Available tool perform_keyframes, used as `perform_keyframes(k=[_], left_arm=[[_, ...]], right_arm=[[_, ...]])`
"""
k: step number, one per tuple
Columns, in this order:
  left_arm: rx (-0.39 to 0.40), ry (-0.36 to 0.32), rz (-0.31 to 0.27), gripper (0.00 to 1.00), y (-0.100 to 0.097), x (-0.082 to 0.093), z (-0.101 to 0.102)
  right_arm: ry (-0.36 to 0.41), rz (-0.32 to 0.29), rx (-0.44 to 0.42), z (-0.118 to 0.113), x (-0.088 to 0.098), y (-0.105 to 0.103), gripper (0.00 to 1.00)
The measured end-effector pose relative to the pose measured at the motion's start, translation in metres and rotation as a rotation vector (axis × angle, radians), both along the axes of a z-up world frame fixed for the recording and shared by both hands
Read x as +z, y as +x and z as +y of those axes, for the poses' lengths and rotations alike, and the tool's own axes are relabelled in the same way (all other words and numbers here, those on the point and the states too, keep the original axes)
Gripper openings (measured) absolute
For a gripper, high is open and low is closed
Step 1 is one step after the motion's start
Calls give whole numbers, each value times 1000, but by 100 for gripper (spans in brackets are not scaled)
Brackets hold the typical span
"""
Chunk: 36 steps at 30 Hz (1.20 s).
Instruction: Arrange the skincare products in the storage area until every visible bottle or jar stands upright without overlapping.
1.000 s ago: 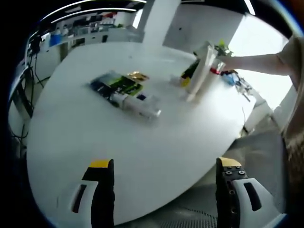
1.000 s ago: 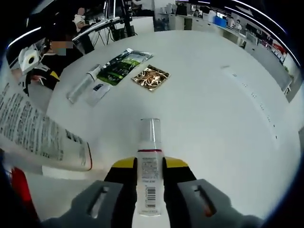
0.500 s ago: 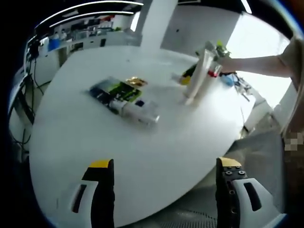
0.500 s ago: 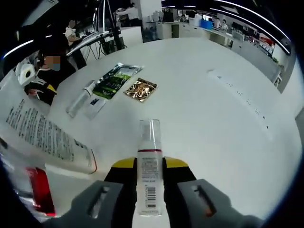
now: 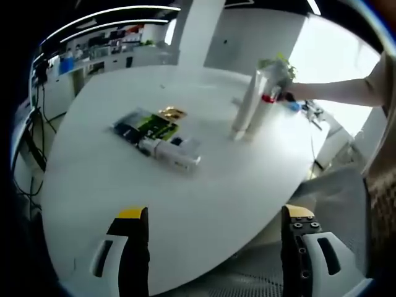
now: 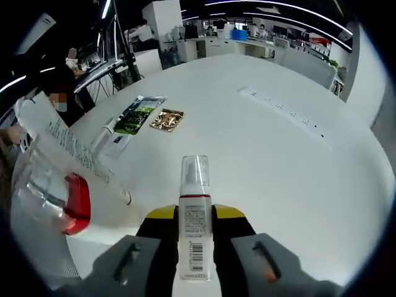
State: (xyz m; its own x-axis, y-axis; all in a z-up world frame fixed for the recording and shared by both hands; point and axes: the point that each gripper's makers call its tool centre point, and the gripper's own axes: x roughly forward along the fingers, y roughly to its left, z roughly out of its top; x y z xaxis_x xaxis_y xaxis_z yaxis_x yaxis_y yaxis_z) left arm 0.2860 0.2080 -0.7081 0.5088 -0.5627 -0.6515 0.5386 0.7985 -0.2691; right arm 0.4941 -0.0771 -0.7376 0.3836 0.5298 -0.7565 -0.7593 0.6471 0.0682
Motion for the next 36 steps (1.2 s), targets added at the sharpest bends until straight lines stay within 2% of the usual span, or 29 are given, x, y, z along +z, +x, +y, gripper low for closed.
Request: perform_keyframes(k=[5, 10, 21, 29, 32, 36], left_arm=[[-18, -2, -20, 86, 2, 7, -5], [-30, -4, -33, 86, 1, 11, -8], [-49, -20, -62, 86, 1, 24, -15], [-73, -13, -87, 86, -1, 34, -18], [-84, -10, -90, 86, -3, 37, -21], [-101, -10, -96, 86, -6, 40, -25]], right_arm=[[27, -23, -72, -15, 10, -10, 20], [39, -26, -118, -30, 12, -28, 20], [111, -45, -266, -64, 24, -86, 20], [172, -64, -326, -69, 33, -124, 20], [179, -81, -330, -69, 35, -133, 20], [225, -112, -351, -66, 46, -144, 20]])
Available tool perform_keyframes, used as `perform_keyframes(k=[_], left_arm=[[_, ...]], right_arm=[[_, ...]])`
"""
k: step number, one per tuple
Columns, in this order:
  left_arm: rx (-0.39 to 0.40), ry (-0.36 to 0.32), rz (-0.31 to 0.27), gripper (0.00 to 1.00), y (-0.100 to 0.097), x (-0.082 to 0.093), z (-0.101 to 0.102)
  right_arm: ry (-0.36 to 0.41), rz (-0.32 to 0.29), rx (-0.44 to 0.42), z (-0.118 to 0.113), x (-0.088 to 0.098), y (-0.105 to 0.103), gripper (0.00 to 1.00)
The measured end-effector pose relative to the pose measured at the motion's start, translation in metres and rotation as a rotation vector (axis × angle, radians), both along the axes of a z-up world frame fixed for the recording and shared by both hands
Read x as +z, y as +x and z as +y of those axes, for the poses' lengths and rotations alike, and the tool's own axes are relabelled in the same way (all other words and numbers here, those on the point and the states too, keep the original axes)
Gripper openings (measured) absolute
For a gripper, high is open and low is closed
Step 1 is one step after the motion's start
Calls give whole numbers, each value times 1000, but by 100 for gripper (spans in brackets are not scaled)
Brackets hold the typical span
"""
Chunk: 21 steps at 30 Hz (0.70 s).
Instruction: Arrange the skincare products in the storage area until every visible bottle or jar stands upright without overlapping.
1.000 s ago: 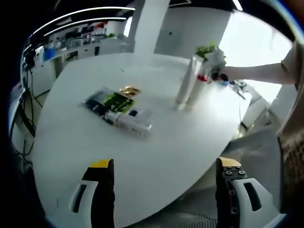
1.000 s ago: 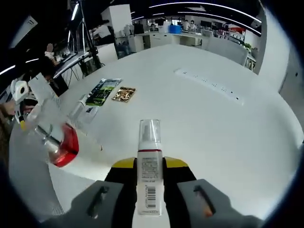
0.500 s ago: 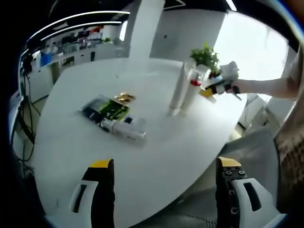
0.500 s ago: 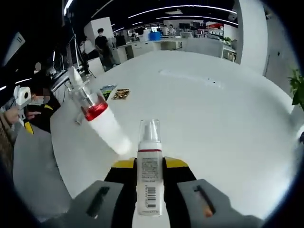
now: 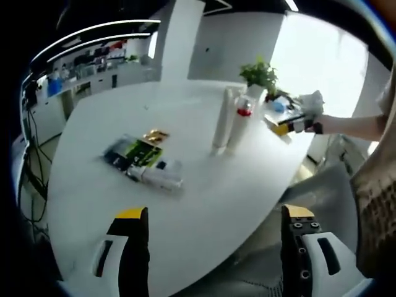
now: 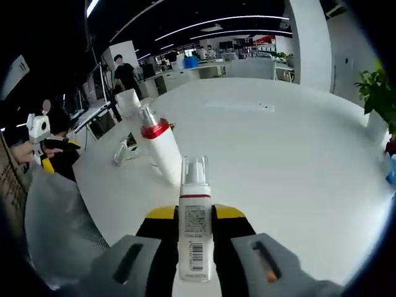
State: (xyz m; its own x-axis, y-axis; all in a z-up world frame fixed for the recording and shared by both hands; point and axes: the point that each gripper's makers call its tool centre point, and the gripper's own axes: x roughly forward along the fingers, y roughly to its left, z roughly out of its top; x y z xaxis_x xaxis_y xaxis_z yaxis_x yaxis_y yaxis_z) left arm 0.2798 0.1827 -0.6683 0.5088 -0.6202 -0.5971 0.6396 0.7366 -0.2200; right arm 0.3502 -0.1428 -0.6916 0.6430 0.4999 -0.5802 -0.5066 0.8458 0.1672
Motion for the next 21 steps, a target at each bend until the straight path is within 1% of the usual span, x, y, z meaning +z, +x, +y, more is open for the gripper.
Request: perform_keyframes(k=[2, 5, 7, 10, 11, 13, 14, 21], left_arm=[[-11, 3, -5, 86, -2, 3, -3], [-20, 3, -13, 87, -3, 5, -5], [-23, -1, -15, 87, -3, 6, -6], [-18, -18, -19, 87, -2, 10, -8], [-15, -30, -23, 87, 0, 14, -11], [-15, -39, -26, 87, 1, 16, -12], [-15, -42, -27, 87, 1, 17, -13], [-26, -85, -34, 87, 6, 25, -25]], right_arm=[[23, -14, -4, 3, 6, -3, 20], [83, -48, -7, 15, 20, -8, 20], [109, -62, 0, 24, 28, -13, 20], [156, -72, 6, 36, 34, -19, 20], [184, -75, 21, 46, 38, -24, 20], [194, -78, 23, 53, 40, -27, 20], [222, -80, 27, 59, 44, -29, 20], [331, -108, 57, 87, 63, -31, 20]])
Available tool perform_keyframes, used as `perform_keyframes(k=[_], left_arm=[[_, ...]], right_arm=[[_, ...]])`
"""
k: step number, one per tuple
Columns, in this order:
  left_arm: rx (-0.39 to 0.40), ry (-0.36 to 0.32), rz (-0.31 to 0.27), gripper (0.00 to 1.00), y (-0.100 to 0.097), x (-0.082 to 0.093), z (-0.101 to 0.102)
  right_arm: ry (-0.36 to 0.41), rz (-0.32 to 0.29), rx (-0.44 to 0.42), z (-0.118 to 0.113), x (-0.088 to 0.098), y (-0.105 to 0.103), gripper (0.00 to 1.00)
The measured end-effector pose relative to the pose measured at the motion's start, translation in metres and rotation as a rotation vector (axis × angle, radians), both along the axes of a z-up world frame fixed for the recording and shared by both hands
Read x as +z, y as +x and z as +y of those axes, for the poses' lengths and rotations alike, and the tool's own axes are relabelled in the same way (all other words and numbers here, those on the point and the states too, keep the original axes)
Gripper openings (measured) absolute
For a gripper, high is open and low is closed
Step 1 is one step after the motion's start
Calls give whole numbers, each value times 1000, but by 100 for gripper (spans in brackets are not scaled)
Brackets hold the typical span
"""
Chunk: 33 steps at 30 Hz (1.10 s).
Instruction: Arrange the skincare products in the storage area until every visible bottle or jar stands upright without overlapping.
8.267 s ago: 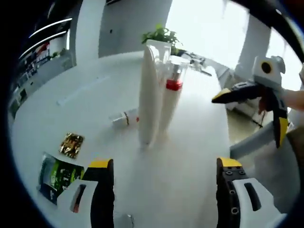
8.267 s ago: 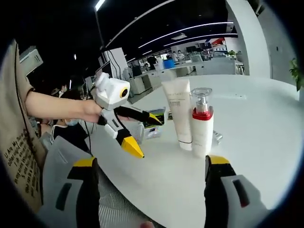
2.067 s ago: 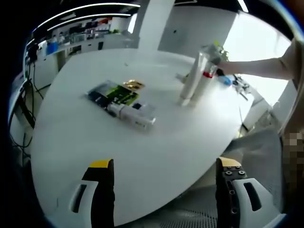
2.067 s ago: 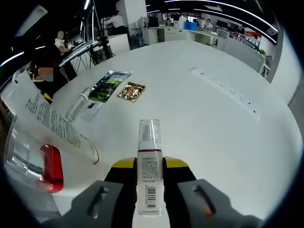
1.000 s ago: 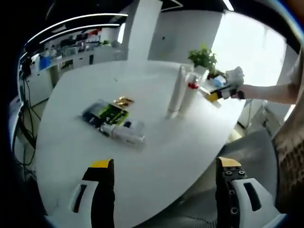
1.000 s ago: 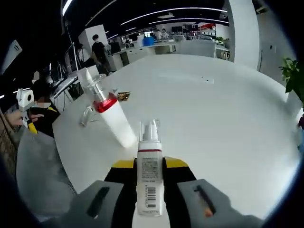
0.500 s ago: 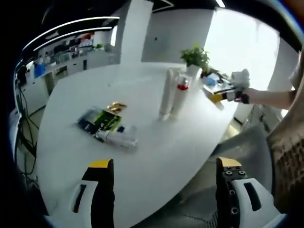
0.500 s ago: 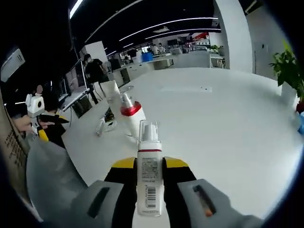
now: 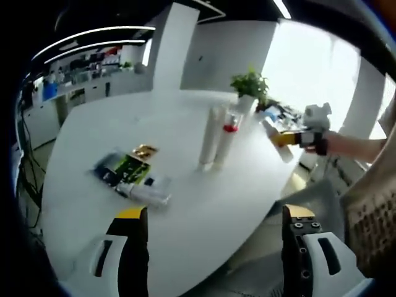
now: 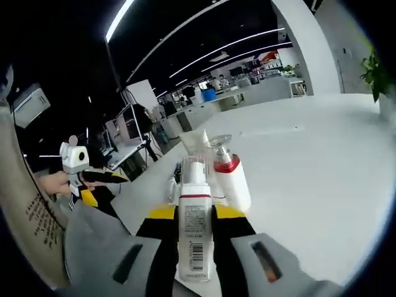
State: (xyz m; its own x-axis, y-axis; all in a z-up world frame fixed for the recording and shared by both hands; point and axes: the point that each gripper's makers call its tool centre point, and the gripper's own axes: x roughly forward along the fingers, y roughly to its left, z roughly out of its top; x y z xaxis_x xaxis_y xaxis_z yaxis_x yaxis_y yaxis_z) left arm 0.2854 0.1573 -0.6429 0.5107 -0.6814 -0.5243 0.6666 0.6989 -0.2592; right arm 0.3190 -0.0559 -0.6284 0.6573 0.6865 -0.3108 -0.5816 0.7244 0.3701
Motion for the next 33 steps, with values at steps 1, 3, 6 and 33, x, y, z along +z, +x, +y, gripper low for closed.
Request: perform_keyframes(k=[1, 3, 6, 33], left_arm=[[-1, -8, -1, 87, 1, 2, -2], [-3, -21, 0, 87, 2, 3, -6], [-8, -42, 8, 87, 3, 4, -12], [-256, -324, 36, 70, -14, 61, -79]], right_arm=[[17, -8, 5, 4, 4, 1, 20], [36, -19, 11, 10, 10, 3, 20], [69, -42, 30, 24, 19, 8, 20], [509, -76, 306, 141, 90, -13, 20]])
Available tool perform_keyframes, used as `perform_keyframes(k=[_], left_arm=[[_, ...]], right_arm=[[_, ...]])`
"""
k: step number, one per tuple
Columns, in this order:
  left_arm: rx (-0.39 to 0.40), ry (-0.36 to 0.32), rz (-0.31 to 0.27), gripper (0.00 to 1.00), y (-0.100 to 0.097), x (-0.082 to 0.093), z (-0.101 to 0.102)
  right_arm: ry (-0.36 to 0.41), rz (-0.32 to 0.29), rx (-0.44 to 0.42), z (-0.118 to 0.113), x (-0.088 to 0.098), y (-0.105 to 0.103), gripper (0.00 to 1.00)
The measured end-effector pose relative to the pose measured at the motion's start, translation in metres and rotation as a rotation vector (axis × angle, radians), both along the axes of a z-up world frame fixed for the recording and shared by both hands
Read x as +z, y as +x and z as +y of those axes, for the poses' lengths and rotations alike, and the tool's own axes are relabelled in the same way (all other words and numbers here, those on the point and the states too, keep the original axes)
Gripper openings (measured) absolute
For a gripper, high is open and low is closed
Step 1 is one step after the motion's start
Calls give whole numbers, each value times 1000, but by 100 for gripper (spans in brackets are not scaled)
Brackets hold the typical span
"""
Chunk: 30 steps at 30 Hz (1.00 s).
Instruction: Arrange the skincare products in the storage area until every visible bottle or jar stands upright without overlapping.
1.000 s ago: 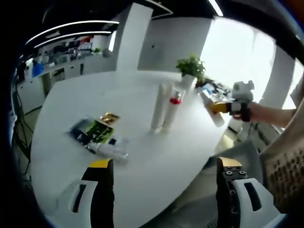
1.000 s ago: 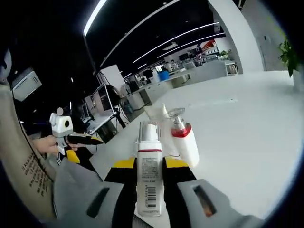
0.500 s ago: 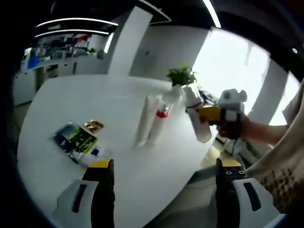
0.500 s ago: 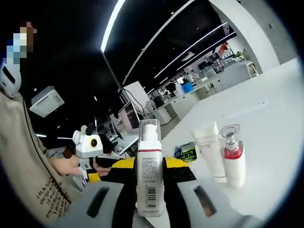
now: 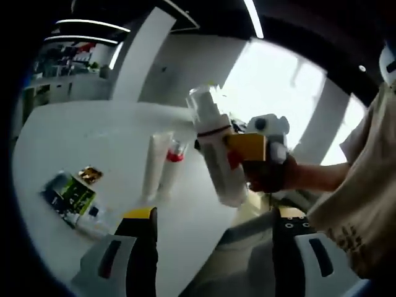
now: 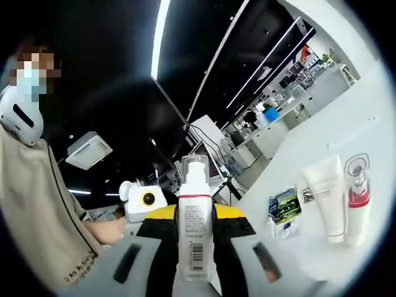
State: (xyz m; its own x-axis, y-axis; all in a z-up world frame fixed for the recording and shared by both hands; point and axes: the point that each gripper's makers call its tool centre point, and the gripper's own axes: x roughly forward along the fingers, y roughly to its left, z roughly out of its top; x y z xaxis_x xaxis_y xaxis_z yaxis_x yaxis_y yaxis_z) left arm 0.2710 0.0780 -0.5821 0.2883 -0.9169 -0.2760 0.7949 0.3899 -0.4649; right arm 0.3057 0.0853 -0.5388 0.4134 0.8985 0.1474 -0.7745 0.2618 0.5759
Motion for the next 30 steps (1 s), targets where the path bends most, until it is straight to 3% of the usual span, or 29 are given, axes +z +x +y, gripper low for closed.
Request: perform_keyframes(k=[4, 7, 11, 16, 27, 30], left_arm=[[-50, -76, 2, 61, -2, 16, -9], [-126, -75, -23, 52, -9, 19, -14], [-166, -71, -29, 46, -12, 21, -17], [-213, -108, -47, 30, -12, 34, -20], [-201, -69, -32, 21, -7, 32, -21], [-193, 16, -53, 21, -4, 25, -20]], right_arm=[[37, 3, 27, 4, 5, -5, 20], [75, 4, 48, 5, 11, -8, 20], [77, -3, 68, 5, 13, -12, 20], [99, -7, 78, 6, 17, -15, 20], [93, -34, 76, 6, 19, -15, 20], [24, -68, 57, 5, 15, -16, 20]])
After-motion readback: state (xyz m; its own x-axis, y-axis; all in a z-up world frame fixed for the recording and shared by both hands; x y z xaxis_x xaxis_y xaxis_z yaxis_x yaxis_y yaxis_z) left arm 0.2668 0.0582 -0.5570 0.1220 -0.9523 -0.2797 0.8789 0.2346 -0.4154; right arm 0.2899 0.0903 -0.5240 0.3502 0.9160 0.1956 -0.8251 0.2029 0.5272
